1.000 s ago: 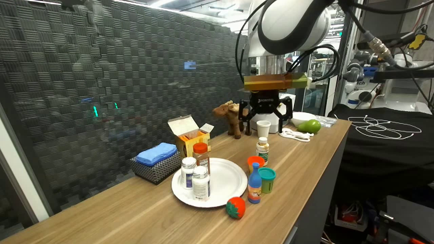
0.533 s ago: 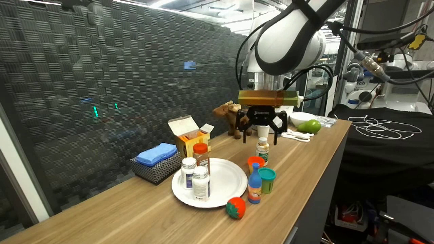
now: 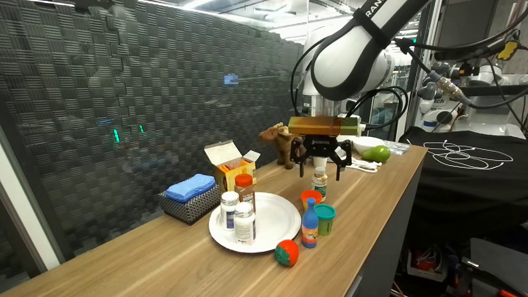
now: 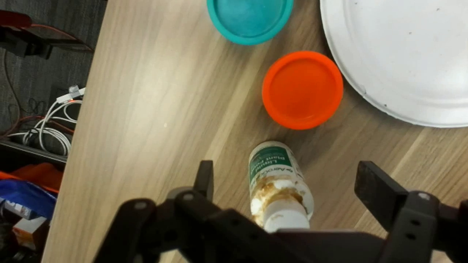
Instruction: Gather all the objects surrounding the white plate and arrange them on the plate
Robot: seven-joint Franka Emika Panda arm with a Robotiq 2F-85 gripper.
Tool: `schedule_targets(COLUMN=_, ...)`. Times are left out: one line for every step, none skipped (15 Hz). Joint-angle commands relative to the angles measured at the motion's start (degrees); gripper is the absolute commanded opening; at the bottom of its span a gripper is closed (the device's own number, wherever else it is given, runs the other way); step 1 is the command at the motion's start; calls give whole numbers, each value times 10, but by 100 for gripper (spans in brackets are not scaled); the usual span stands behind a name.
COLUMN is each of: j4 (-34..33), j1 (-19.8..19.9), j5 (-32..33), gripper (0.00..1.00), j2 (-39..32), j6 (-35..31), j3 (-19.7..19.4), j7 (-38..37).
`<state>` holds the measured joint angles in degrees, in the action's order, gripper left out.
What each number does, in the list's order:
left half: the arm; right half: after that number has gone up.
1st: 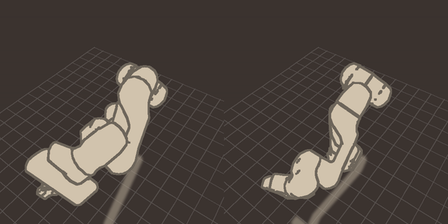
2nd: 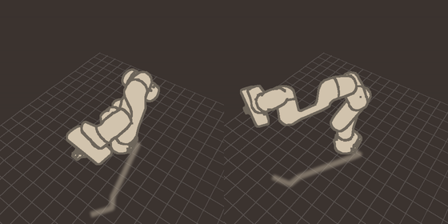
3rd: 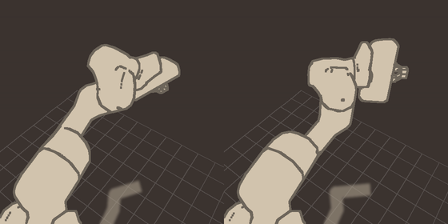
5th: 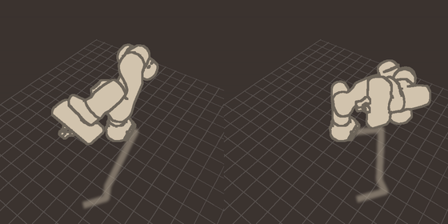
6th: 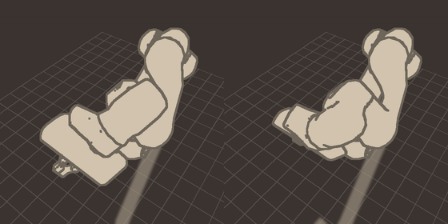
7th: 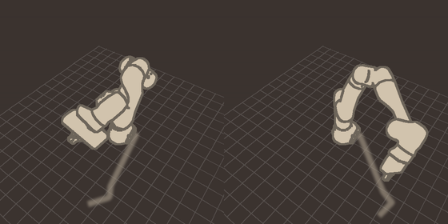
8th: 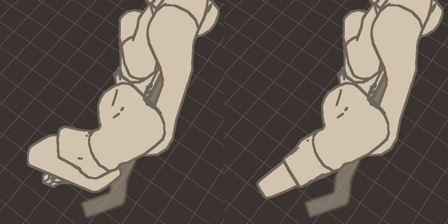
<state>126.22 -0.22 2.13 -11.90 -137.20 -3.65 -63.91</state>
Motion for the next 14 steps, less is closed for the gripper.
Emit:
schedule_targets(j4=-12, j1=-15, j5=33, gripper=74, j2=-2, j6=-4, j3=-15, j7=-50)
schedule_targets(j4=-13, j1=-16, j5=43, gripper=68, j2=-2, j6=-3, j3=-16, j7=-61)
schedule_targets(j4=-13, j1=-17, j5=50, gripper=58, j2=-2, j6=-2, j3=-17, j7=-70)
schedule_targets(j4=-13, j1=-17, j5=57, gripper=50, j2=-3, j6=-3, j3=-18, j7=-79)
schedule_targets(j4=-14, j1=-17, j5=63, gripper=43, j2=-3, j6=-3, j3=-18, j7=-86)
schedule_targets(j4=-14, j1=-18, j5=70, gripper=35, j2=-3, j6=-1, j3=-19, j7=-96)
schedule_targets(j4=-15, j1=-19, j5=77, gripper=28, j2=-2, j6=0, j3=-19, j7=-104)
schedule_targets(j4=-17, j1=-20, j5=86, gripper=19, j2=-1, j6=1, j3=-20, j7=-114)
schedule_targets(j4=-19, j1=-21, j5=95, gripper=12, j2=0, j6=2, j3=-21, j7=-124)
schedule_targets(j4=-18, j1=-22, j5=103, gripper=5, j2=2, j6=3, j3=-22, j7=-132)
schedule_targets(j4=-18, j1=-22, j5=111, gripper=8, j2=3, j6=4, j3=-22, j7=-140)
schedule_targets(j4=-17, j1=-22, j5=115, gripper=8, j2=4, j6=4, j3=-21, j7=-144)
schedule_targets(j4=-17, j1=-21, j5=115, gripper=7, j2=4, j6=3, j3=-20, j7=-143)
schedule_targets(j4=-17, j1=-21, j5=118, gripper=7, j2=4, j6=3, j3=-18, j7=-145)
